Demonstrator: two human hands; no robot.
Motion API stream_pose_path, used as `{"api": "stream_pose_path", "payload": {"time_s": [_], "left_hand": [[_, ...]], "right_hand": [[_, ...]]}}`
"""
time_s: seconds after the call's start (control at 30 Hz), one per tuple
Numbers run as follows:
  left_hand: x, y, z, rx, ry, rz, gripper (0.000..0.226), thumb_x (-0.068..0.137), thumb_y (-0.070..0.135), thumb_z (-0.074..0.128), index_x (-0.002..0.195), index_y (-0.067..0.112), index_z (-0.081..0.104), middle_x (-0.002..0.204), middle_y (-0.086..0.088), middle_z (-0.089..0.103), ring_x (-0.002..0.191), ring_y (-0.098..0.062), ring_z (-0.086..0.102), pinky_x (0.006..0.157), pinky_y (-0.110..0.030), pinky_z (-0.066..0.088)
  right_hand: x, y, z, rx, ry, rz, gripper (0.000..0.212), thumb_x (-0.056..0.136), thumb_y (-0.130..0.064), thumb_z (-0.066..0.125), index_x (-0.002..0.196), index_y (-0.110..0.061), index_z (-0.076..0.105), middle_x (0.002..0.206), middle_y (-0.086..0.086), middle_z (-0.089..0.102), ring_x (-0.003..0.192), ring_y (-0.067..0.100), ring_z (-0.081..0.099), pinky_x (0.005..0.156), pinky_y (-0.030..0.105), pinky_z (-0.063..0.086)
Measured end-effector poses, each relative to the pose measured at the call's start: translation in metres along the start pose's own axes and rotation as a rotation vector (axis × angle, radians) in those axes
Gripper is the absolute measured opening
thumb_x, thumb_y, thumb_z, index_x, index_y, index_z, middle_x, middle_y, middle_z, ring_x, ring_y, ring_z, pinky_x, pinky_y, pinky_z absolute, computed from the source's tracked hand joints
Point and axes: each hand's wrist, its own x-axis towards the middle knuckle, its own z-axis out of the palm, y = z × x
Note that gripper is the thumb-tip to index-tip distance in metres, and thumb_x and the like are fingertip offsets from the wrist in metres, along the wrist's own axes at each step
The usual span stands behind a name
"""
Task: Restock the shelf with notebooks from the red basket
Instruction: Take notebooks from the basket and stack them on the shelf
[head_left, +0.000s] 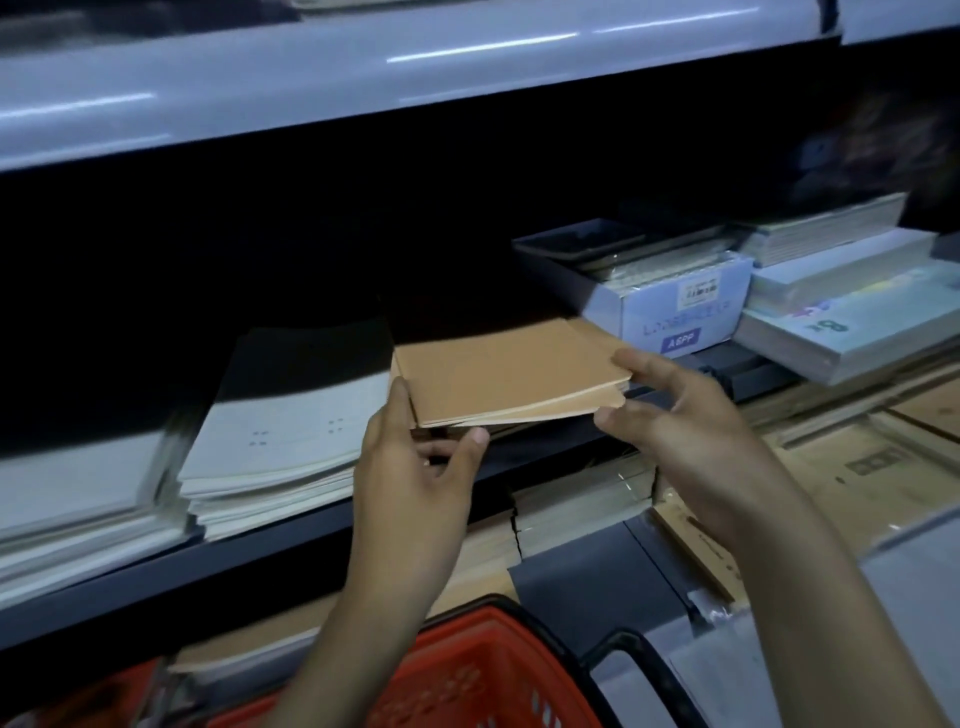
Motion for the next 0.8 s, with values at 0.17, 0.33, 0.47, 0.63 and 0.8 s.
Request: {"api": "stream_pose_path", "payload": {"time_s": [0.17,0.33,0.47,0.63,0.8], "left_hand": [[0.006,0.001,0.007,-0.018,0.070,-0.089,0.072,0.094,0.029,0.061,0.154,0.024,0.022,0.073,0.011,0.068,0.061,0.005,0.065,0.051,-0.006,0.043],[0.020,0.006,0.019,0.032,0.021,-0.074,0.035,0.096,0.027,0.059,0.129,0.024,0.049,0.064,0.003,0.068,0.048,-0.003,0.064,0.048,-0.010,0.047],[0.026,0.002,0.027,0.031,0.006,-0.098,0.026,0.101,0.026,0.050,0.127,0.025,0.046,0.065,-0.001,0.069,0.044,-0.005,0.062,0.043,-0.015,0.048],[0.027,0.002,0.037,-0.021,0.046,-0.125,0.049,0.102,0.023,0.047,0.149,0.024,0.032,0.064,-0.002,0.069,0.044,-0.004,0.062,0.040,-0.011,0.042],[0.027,0.000,0.039,-0.040,0.036,-0.150,0.054,0.103,0.024,0.045,0.153,0.024,0.025,0.064,0.000,0.070,0.048,-0.003,0.064,0.041,-0.009,0.042]], "right_hand": [[0.012,0.002,0.000,-0.052,0.160,-0.118,0.045,0.082,-0.011,0.076,0.121,-0.030,0.064,0.108,-0.013,0.069,0.100,0.009,0.067,0.094,0.028,0.046],[0.029,0.011,0.010,-0.015,0.251,-0.137,0.051,0.090,-0.016,0.069,0.138,-0.023,0.054,0.130,-0.013,0.055,0.085,0.009,0.070,0.080,0.033,0.058],[0.039,0.019,0.018,0.026,0.237,-0.141,0.050,0.096,-0.012,0.061,0.142,-0.023,0.047,0.123,-0.016,0.053,0.085,0.014,0.071,0.065,0.024,0.055],[0.046,0.021,0.021,-0.024,0.333,-0.175,0.036,0.094,-0.016,0.064,0.129,-0.025,0.058,0.112,-0.018,0.060,0.069,0.009,0.071,0.063,0.025,0.056],[0.044,0.019,0.025,-0.079,0.368,-0.155,0.033,0.093,-0.019,0.065,0.124,-0.029,0.060,0.122,-0.013,0.062,0.070,0.010,0.073,0.078,0.037,0.060]]}}
